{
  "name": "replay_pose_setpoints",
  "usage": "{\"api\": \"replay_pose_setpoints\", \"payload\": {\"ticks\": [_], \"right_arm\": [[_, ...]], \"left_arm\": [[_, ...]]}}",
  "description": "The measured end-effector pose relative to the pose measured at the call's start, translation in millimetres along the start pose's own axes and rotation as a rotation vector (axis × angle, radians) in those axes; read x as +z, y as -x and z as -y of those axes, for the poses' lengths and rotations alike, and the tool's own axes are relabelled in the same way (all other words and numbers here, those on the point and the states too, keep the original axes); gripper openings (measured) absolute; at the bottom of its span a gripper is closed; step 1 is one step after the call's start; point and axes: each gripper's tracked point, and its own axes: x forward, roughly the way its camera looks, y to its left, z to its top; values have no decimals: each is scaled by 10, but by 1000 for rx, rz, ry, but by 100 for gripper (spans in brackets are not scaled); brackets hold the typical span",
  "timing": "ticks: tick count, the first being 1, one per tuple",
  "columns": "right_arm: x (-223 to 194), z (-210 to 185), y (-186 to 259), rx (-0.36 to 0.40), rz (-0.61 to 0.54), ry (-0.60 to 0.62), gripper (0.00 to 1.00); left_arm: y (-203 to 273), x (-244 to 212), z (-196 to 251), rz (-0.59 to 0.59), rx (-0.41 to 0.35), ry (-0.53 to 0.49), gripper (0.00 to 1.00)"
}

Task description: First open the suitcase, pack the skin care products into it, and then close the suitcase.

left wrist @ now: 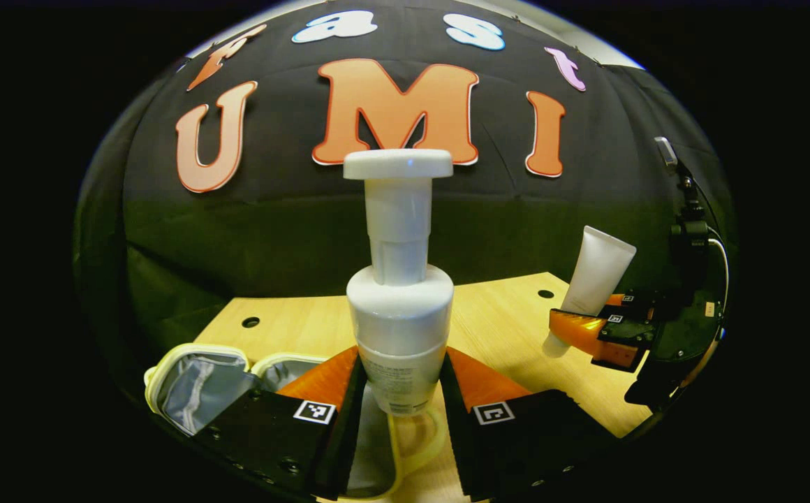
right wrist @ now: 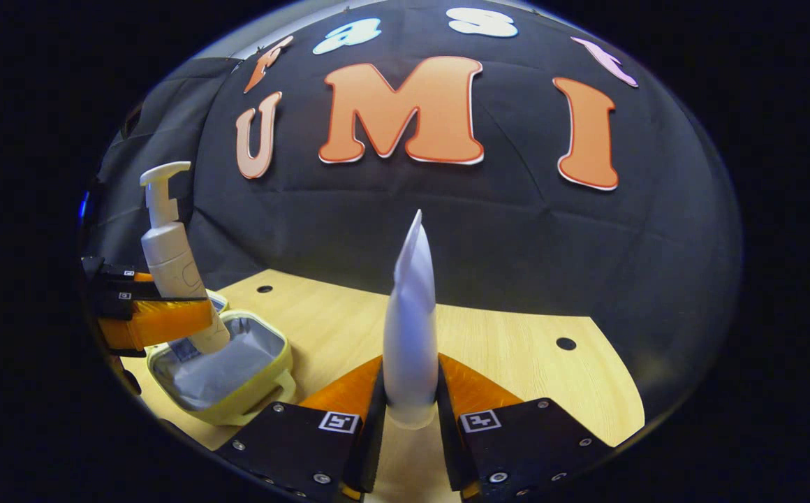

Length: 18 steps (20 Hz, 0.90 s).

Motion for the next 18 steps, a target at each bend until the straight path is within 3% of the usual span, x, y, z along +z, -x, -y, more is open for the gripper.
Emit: {"api": "replay_pose_setpoints", "payload": {"ticks": [10, 18], "right_arm": [[748, -926, 76, 111, 84, 54, 38], [932, -1628, -8, 181, 93, 60, 38]], "left_arm": [[399, 372, -1079, 18, 81, -27, 57], [458, 379, -1715, 11, 83, -23, 57]]}}
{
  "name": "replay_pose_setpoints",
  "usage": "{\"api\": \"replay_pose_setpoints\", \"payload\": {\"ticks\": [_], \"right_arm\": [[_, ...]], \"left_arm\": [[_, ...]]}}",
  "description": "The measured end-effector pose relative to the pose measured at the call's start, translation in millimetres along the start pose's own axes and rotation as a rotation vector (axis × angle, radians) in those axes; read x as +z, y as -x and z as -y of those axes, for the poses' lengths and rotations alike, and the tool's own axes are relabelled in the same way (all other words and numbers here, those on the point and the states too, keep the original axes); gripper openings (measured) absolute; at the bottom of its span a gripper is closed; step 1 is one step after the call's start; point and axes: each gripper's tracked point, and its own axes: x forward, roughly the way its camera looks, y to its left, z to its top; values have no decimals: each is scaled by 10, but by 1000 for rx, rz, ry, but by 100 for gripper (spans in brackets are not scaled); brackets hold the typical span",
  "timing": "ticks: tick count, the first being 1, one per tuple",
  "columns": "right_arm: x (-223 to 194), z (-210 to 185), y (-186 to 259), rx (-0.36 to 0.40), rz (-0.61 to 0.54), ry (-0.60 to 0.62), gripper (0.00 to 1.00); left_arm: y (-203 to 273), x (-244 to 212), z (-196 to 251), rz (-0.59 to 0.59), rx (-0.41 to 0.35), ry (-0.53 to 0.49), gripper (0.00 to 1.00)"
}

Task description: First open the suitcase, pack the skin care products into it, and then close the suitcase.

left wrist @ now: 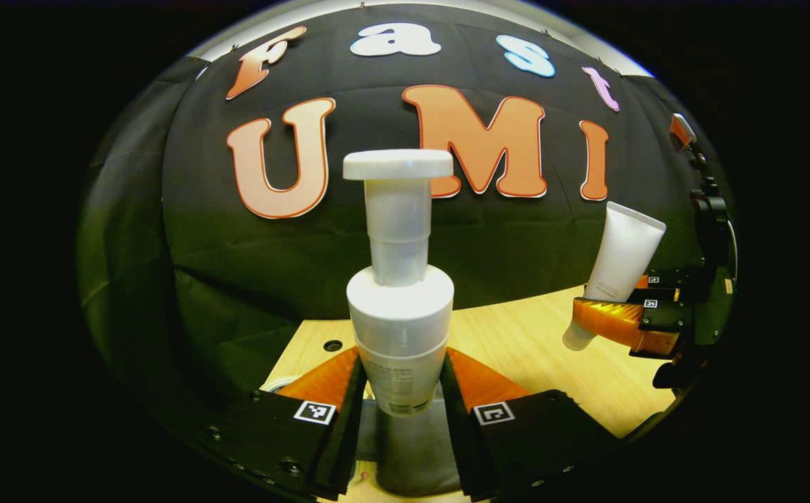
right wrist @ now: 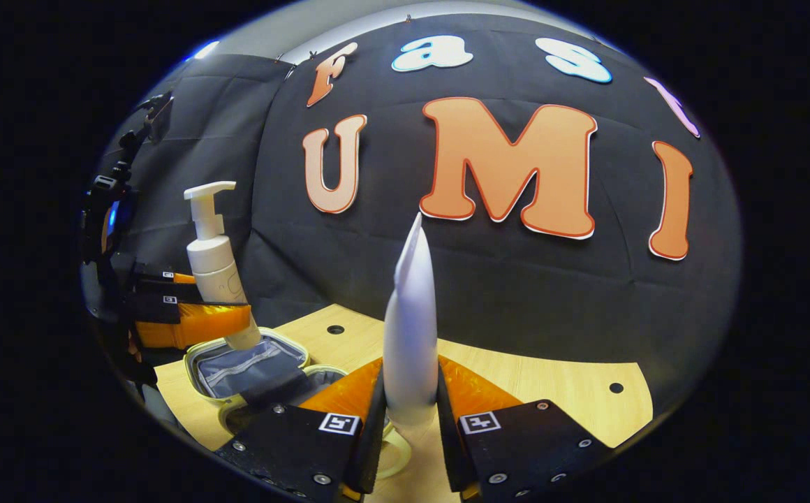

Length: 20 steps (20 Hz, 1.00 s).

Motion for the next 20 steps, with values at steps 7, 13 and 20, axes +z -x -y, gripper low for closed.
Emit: {"api": "replay_pose_setpoints", "payload": {"ticks": [7, 13, 20], "right_arm": [[-453, -345, -96, 28, -116, -15, 38], [-816, -589, -115, 45, -208, -47, 39], [-1137, -724, -148, 40, -292, -100, 39]], "left_arm": [[-277, -778, -27, -184, -97, 22, 57], [-470, -1355, 88, -437, -167, 87, 58], [-435, -1698, 274, -690, -247, 41, 58]]}}
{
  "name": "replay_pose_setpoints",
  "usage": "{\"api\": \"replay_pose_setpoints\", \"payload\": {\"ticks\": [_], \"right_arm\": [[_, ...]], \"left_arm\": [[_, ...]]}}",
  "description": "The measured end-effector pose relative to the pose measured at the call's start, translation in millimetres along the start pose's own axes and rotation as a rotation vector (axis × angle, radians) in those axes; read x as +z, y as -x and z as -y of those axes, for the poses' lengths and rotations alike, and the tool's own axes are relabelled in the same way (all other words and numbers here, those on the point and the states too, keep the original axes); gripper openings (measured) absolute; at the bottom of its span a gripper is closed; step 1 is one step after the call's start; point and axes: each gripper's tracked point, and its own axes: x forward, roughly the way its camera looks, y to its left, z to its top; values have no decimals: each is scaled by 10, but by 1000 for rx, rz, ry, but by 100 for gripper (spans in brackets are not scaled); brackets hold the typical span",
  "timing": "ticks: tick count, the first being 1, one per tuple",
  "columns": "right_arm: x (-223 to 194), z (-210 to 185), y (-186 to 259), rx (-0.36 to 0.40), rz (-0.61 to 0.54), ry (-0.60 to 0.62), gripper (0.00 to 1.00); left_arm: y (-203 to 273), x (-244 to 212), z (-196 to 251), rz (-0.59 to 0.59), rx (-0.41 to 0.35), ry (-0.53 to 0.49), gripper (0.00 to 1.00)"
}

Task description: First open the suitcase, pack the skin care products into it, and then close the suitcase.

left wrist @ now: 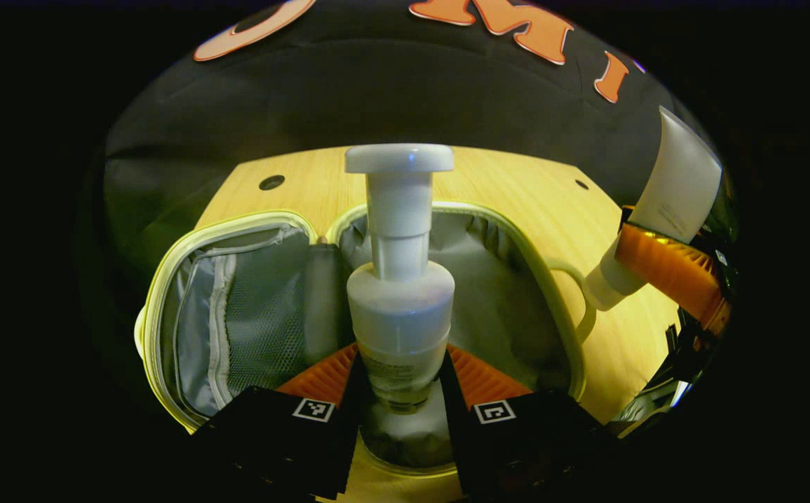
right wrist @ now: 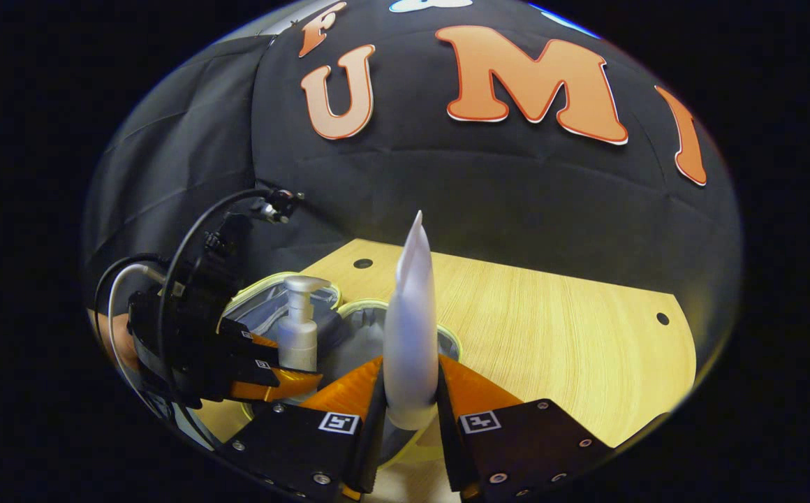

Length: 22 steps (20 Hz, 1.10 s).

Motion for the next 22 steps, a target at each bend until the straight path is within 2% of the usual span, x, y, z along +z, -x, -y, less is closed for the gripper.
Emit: {"api": "replay_pose_setpoints", "payload": {"ticks": [3, 7, 8, 9, 10, 12, 13, 14, 15, 16, 18, 22], "right_arm": [[-93, -28, -32, 3, -29, -11, 39], [-172, -57, -75, 6, -56, -33, 39], [-191, -65, -84, 7, -62, -37, 34], [-192, -66, -94, 10, -68, -40, 34], [-206, -69, -104, 9, -71, -42, 38], [-219, -70, -113, 9, -78, -49, 39], [-223, -74, -120, 11, -82, -51, 34], [-244, -62, -113, 9, -87, -53, 38], [-252, -57, -120, 13, -92, -55, 34], [-263, -69, -125, 11, -96, -54, 39], [-302, -88, -145, 18, -112, -59, 38], [-406, -167, -229, 45, -158, -76, 38]], "left_arm": [[-78, -71, 143, -89, -27, -16, 58], [-133, -36, 190, -163, 20, -4, 58], [-142, -78, 203, -199, 31, 4, 58], [-144, -83, 219, -217, 38, 6, 58], [-146, -105, 219, -243, 46, 2, 58], [-191, -158, 241, -274, 57, 18, 60], [-184, -142, 276, -271, 53, 31, 61], [-173, -165, 242, -276, 63, 42, 61], [-154, -131, 254, -255, 52, 48, 63], [-157, -127, 252, -250, 46, 57, 64], [-72, -57, 253, -206, 37, 73, 65], [203, 77, 179, -112, 22, 101, 81]]}}
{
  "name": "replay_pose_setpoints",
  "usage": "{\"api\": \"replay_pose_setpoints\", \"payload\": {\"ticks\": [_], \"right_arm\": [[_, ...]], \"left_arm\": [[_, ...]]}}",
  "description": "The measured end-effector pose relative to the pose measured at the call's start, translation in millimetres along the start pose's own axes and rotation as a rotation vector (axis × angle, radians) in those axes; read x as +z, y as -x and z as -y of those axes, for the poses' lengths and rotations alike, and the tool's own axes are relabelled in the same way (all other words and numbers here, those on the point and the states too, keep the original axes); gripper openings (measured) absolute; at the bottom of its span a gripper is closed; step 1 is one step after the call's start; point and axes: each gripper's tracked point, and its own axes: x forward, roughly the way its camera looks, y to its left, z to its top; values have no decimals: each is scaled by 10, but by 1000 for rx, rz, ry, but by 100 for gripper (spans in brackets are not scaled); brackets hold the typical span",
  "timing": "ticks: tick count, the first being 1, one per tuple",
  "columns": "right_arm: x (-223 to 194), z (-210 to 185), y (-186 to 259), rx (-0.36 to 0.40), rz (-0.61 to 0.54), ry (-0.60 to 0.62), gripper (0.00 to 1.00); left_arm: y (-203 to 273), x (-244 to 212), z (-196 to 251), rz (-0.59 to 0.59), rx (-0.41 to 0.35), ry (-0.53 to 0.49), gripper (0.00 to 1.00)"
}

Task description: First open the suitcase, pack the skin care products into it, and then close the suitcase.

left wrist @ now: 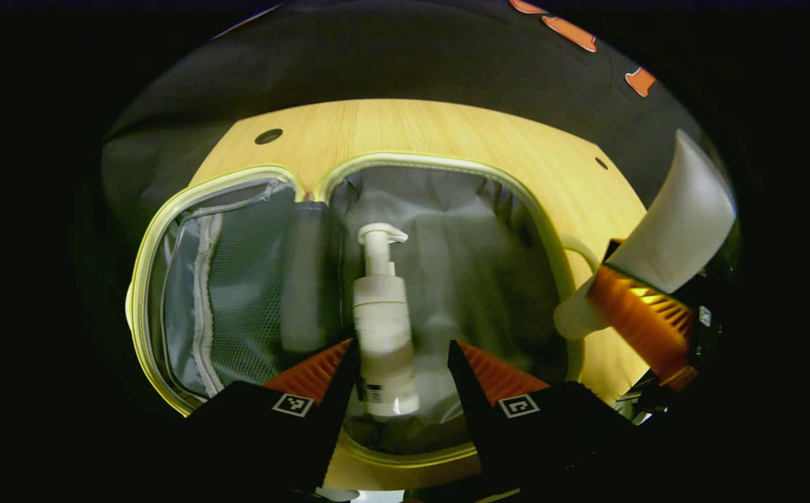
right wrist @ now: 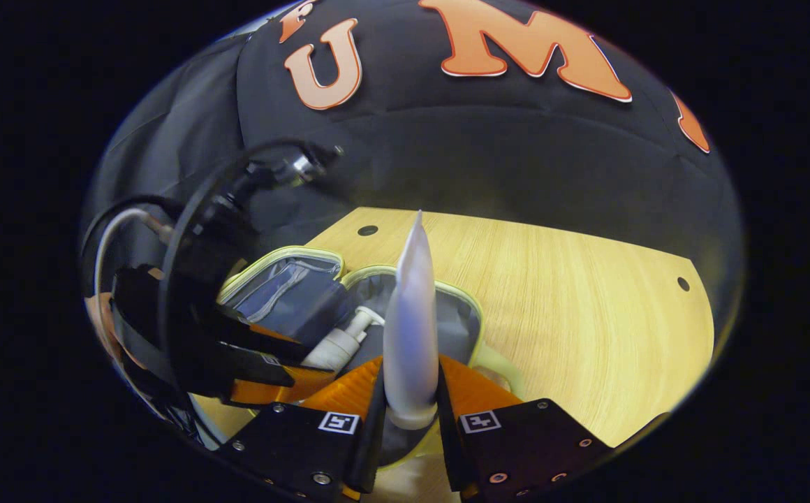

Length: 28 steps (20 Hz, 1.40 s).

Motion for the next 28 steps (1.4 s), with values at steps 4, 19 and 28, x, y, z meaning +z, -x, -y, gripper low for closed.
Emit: {"api": "replay_pose_setpoints", "payload": {"ticks": [4, 19, 28], "right_arm": [[-168, -78, -149, 23, -76, -49, 39], [-714, -233, -534, 30, -364, -269, 39], [-649, -254, -554, 11, -378, -363, 54]], "left_arm": [[317, 195, -373, 104, 85, -19, 89], [1281, 235, -1394, 257, 318, 219, 90], [1443, 58, -1917, 292, 396, 326, 90]]}}
